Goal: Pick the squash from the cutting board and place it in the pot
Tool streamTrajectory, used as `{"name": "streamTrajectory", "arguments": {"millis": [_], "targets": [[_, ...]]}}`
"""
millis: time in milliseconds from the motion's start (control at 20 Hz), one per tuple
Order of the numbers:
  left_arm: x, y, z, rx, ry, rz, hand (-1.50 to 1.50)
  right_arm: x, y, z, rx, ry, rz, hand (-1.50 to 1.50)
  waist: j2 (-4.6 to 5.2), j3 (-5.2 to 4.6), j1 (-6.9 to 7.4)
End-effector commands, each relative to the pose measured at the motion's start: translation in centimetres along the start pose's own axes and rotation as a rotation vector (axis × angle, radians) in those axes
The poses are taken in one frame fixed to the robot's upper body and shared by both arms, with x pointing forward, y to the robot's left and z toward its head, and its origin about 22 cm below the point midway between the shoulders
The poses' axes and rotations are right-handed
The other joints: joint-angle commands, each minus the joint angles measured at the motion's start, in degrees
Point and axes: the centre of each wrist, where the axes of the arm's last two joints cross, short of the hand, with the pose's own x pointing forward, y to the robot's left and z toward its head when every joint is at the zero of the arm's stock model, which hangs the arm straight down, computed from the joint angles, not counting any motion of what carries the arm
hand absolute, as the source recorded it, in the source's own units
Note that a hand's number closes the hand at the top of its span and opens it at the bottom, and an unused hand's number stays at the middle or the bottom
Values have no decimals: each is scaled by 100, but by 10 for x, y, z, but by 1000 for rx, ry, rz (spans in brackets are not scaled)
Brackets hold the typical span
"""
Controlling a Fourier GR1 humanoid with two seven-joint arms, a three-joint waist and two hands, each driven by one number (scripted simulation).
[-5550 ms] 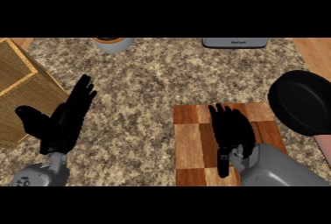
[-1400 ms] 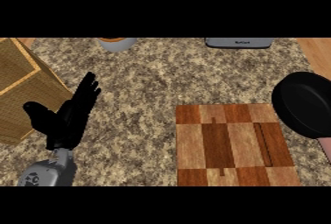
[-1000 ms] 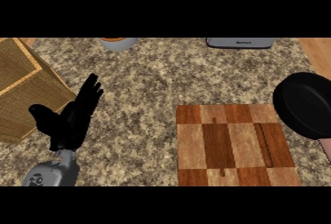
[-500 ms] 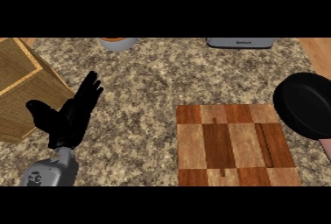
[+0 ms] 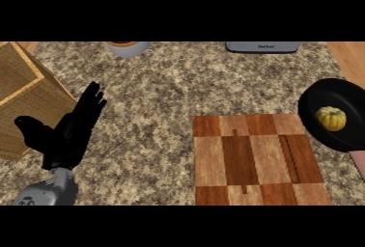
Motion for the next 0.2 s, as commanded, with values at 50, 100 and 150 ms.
{"name": "streamTrajectory", "arguments": {"millis": [50, 100, 150], "targets": [[-7, 7, 3, 8, -4, 4, 0, -4, -23, -4, -198, -47, -139, -150, 0, -4, -26], [-1, -4, 3, 3, -7, 4, 0, -18, -28, 0, -213, -51, -175, -150, -6, -1, -56], [-5, 2, 6, 6, -10, -2, 0, -12, -43, -2, -243, -35, -167, -150, -4, -3, -32]]}}
